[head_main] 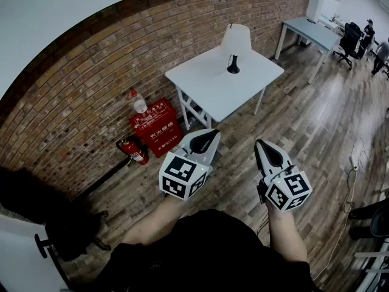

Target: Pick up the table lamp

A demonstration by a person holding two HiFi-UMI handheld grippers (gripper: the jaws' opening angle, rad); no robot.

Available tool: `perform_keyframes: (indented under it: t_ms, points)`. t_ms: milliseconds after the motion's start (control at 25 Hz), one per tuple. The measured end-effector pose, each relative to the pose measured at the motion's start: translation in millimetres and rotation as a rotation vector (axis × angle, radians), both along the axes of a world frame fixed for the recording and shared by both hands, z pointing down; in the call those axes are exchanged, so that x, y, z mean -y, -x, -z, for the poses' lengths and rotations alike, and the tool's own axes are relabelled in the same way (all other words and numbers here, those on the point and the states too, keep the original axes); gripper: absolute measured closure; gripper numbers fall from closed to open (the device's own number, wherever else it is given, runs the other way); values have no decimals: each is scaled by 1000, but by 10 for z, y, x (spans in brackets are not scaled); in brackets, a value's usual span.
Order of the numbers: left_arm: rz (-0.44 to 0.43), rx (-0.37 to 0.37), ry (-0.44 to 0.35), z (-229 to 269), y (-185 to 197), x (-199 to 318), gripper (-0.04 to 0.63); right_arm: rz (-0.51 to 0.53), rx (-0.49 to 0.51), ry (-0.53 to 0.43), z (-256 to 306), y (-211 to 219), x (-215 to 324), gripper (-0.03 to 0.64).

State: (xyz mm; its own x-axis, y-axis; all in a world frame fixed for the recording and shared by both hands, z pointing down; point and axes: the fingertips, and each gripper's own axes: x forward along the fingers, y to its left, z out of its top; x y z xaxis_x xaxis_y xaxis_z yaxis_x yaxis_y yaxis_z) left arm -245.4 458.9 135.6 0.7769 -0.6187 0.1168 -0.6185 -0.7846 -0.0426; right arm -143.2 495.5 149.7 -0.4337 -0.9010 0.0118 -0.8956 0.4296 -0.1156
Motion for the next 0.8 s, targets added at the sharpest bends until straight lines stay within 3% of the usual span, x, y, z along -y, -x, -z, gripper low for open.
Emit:
perform_keyframes:
  t_ms: [440, 800]
  points:
    - [42, -1, 1, -64, -215, -117, 589, 54, -5, 9, -24, -221, -215, 609]
    - [93, -39, -83, 0, -555, -192, 589, 72, 2, 10, -120, -781, -517, 607]
